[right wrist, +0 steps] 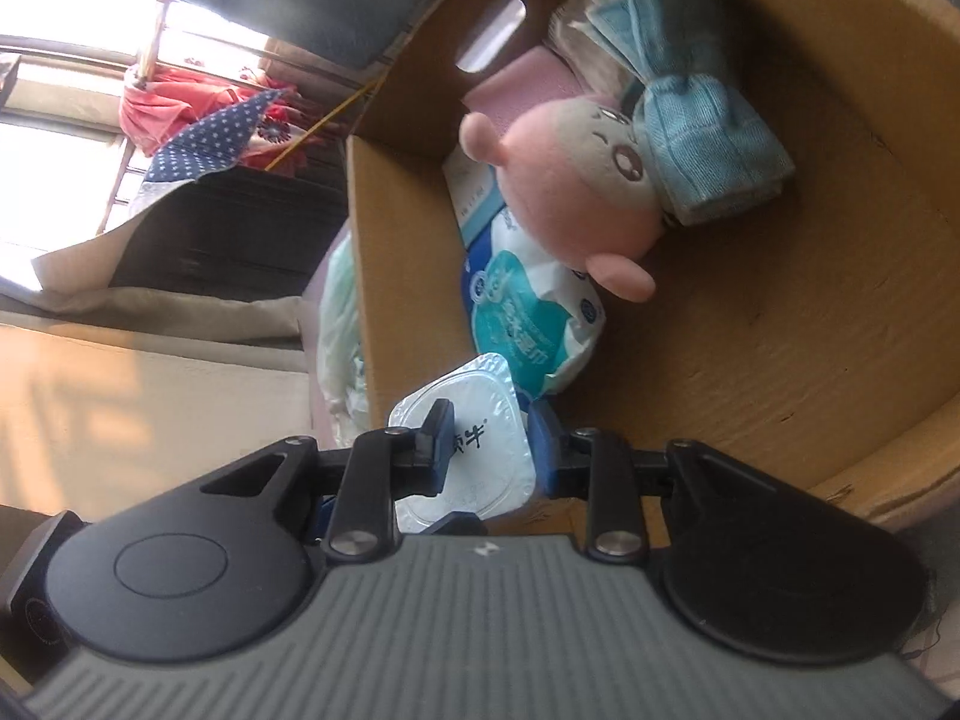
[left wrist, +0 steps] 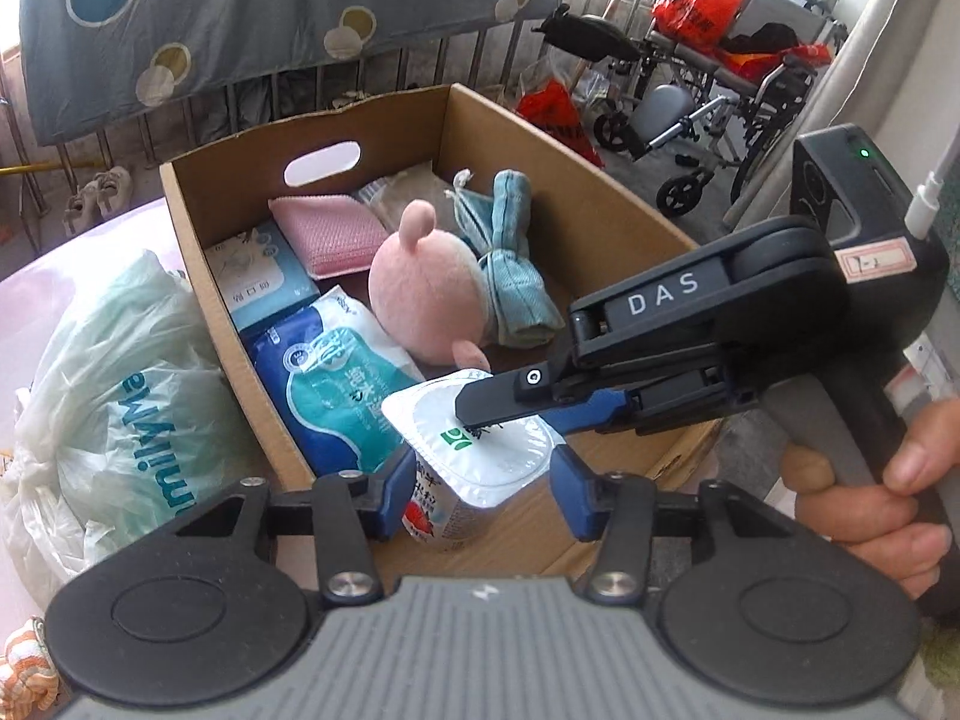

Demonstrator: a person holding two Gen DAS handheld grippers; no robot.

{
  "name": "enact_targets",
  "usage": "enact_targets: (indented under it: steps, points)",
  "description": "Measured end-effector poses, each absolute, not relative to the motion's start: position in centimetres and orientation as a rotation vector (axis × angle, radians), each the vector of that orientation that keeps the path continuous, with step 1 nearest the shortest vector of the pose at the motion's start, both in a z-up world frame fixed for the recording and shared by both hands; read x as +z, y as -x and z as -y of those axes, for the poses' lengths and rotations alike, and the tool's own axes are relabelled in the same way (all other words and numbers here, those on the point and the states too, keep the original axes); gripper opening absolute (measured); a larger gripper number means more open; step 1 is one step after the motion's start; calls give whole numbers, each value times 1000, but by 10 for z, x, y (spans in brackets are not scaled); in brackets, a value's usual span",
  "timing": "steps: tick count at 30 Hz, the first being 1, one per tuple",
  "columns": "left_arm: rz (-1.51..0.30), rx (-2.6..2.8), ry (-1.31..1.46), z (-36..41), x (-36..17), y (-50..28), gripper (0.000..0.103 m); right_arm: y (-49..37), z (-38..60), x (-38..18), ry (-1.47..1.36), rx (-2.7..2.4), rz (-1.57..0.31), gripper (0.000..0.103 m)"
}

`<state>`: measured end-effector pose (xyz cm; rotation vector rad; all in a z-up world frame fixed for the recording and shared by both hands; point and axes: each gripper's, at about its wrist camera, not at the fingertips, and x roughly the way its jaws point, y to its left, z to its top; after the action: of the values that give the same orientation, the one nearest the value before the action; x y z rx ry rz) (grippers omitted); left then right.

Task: Organize soft objects
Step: 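Lower the yogurt cup into the box and open the right gripper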

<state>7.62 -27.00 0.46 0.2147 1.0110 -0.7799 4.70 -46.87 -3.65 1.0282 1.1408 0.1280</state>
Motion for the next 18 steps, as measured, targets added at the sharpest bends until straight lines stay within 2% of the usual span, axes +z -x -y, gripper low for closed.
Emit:
enact_targets:
  steps: [6,18]
  points:
    - [-1023,-785,-236,274,0,-79,50,-64,468,-51,-989,133,-1210,28]
    - [-929,-758,-221,239,28,-73,52,-73,474,-48,-888,29,-1135,28]
